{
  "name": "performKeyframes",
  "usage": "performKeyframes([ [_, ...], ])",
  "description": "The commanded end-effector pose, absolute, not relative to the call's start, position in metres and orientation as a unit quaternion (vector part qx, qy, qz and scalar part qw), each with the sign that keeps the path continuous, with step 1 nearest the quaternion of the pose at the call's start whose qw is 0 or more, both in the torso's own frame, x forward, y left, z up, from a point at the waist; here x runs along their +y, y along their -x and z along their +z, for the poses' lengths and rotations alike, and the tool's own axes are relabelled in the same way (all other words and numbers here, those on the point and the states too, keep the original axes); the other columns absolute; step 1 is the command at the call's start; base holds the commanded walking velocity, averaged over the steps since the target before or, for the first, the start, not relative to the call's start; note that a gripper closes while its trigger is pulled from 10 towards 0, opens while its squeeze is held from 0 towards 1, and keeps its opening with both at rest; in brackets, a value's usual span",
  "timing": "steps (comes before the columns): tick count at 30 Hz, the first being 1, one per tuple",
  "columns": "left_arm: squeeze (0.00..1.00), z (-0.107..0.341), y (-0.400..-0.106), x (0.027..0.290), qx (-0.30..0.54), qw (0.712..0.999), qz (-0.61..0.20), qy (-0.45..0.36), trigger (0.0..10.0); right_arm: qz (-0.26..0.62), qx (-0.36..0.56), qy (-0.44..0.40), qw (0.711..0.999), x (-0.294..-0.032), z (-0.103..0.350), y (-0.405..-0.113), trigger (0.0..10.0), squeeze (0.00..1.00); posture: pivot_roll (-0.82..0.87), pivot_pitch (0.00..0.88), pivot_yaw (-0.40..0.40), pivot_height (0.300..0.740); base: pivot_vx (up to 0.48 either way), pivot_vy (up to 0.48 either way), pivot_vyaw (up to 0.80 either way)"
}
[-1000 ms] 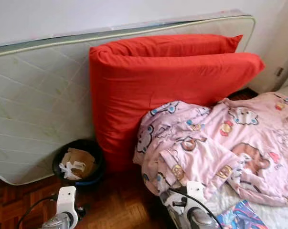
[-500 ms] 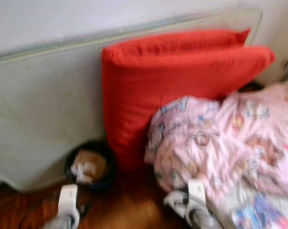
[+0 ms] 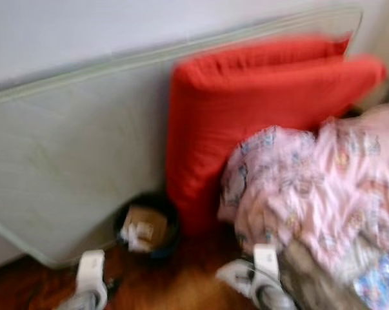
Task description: Clean up the room
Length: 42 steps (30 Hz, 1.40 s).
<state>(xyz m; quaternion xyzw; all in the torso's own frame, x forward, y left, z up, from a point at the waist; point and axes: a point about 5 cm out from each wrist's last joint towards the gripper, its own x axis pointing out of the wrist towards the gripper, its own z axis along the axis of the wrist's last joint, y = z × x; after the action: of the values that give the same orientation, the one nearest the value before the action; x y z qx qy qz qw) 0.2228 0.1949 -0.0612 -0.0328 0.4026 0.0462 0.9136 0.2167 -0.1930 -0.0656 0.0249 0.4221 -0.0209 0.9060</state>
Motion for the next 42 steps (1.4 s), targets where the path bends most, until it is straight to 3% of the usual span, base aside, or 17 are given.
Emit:
performKeyframes([
  [1,0.00,-0.0623,-0.2192,0.2037,0.411,0.910,0.055,0.023,10.0,-0.008,0.418,-0.029,0.908,-0.1827,-0.0637,-0.2223,10.0,0.00,0.08,0.000,-0.026,0.740,0.000,0.480,0.00],
  [13,0.00,-0.0622,-0.2193,0.2036,0.411,0.910,0.055,0.024,10.0,-0.006,0.418,-0.026,0.908,-0.1830,-0.0636,-0.2224,10.0,0.00,0.08,0.000,-0.025,0.740,0.000,0.470,0.00],
  [18,0.00,-0.0617,-0.2200,0.2035,0.407,0.912,0.053,0.022,10.0,0.001,0.420,-0.013,0.908,-0.1832,-0.0633,-0.2228,10.0,0.00,0.08,0.000,-0.026,0.740,0.000,0.000,0.00],
  [28,0.00,-0.0615,-0.2202,0.2035,0.406,0.912,0.054,0.022,10.0,0.001,0.419,-0.012,0.908,-0.1834,-0.0632,-0.2230,10.0,0.00,0.08,0.000,-0.026,0.740,0.000,0.000,0.80],
  [42,0.00,-0.0615,-0.2201,0.2034,0.404,0.913,0.055,0.024,10.0,-0.006,0.419,-0.022,0.908,-0.1835,-0.0636,-0.2223,10.0,0.00,0.08,0.000,-0.026,0.740,0.000,0.000,0.00],
])
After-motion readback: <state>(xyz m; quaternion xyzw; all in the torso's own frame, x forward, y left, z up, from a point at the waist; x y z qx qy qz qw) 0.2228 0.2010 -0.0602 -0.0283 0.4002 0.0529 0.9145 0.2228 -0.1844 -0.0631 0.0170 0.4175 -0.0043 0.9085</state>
